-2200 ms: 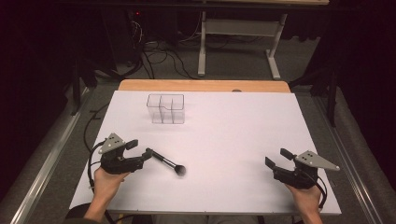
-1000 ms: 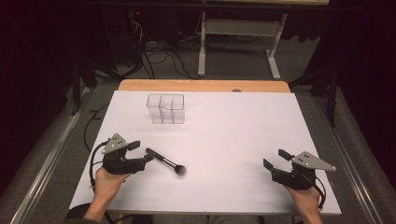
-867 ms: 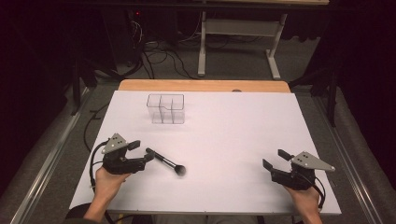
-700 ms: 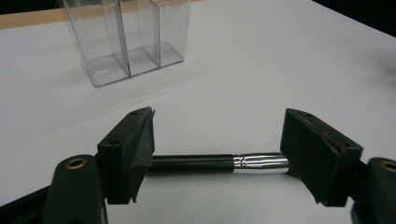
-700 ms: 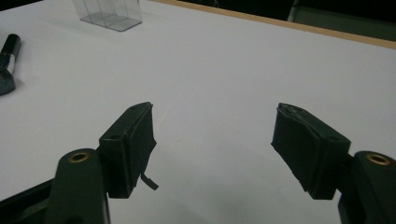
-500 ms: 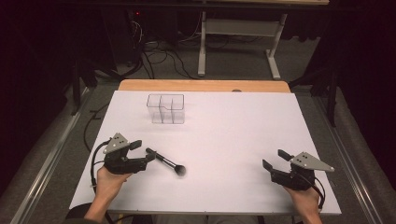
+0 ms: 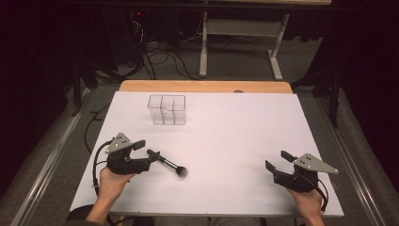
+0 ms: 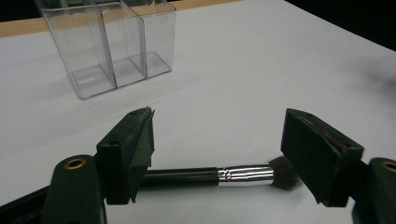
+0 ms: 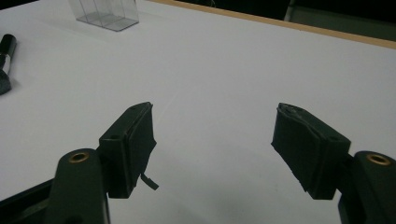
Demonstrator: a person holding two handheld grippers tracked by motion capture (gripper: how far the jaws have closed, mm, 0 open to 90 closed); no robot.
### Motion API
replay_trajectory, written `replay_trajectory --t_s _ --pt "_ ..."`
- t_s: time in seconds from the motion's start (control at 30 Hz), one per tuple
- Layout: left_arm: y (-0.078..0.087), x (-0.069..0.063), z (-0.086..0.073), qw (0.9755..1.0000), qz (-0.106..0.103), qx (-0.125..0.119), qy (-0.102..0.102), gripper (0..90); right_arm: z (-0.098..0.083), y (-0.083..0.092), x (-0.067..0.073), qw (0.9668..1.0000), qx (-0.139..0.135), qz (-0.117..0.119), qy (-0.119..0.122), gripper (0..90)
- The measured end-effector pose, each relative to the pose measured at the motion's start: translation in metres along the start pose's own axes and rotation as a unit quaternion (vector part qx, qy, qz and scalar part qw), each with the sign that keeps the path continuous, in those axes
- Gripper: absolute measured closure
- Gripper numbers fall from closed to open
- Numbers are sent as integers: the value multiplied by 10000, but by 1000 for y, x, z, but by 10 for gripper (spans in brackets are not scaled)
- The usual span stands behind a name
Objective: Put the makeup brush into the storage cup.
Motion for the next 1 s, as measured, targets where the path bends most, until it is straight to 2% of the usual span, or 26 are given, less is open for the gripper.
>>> replay_trajectory --t_s 0.17,0.47,1.0 --pt "2 -2 7 10000 -18 -62 -11 258 -1 -1 0 10000 38 10 -26 312" --pt "1 -6 18 9999 -11 -76 -151 258 -1 -2 0 10000 42 10 -3 312" --pt "-14 -26 41 9991 -236 -62 -346 258 -2 -3 1 10000 87 30 24 312"
Point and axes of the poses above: each handheld gripper's, and its own axes: y roughly backward along the jaws, z roughly out of its top, x roughly to its left, the point moved 9 cm from there along -y, roughly forward along the jaws, and after that the axes turned 9 degrees about x, right-handed, at the moved point
